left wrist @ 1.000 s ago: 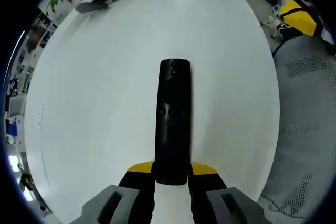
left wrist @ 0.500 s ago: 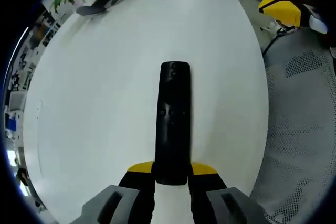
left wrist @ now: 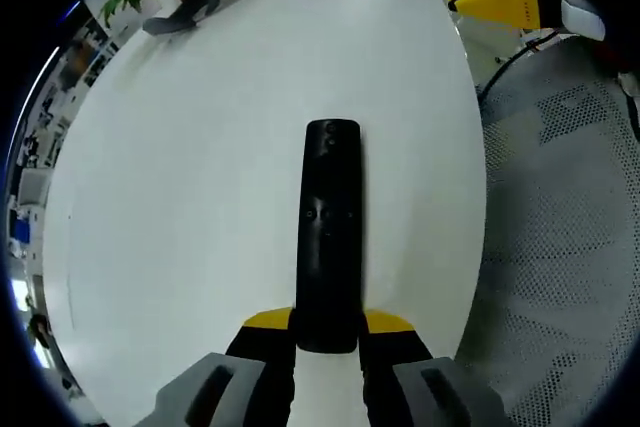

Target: Press the specified remote control buttons in sequence, fully releasing each button before pressing the next.

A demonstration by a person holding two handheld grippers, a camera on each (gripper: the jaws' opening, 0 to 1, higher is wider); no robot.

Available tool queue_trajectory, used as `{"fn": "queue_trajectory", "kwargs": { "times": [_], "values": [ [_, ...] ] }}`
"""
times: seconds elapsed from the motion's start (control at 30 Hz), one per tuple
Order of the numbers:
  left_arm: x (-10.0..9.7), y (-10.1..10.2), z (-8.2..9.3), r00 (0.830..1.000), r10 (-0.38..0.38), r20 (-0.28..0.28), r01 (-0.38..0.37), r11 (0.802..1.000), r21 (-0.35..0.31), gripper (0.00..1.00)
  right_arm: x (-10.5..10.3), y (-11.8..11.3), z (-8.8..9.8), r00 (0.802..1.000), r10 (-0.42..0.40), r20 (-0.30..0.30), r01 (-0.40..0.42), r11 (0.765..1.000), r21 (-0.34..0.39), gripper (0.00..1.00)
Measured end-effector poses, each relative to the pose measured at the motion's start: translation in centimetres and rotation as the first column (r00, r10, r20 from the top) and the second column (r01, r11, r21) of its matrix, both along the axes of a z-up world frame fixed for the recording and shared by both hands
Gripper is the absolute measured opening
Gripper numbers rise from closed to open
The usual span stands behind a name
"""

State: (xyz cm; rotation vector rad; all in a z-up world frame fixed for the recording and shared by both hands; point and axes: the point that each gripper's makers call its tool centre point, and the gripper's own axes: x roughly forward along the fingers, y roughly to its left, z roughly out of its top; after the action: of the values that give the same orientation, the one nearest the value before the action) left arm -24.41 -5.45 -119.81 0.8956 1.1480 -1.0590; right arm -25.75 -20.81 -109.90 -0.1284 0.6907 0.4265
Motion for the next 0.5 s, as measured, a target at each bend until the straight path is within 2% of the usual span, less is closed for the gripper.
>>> {"fn": "queue_trajectory", "kwargs": {
  "times": [0.5],
  "values": [
    [-2.5,-0.4,0.0,1.0,0.02,0.004,-0.019,1.0,-0.021,0.23,0.0,0.1,0.0,1.0,0.005,0.004,-0.005,1.0,-0.001,0.0]
  ]
}}
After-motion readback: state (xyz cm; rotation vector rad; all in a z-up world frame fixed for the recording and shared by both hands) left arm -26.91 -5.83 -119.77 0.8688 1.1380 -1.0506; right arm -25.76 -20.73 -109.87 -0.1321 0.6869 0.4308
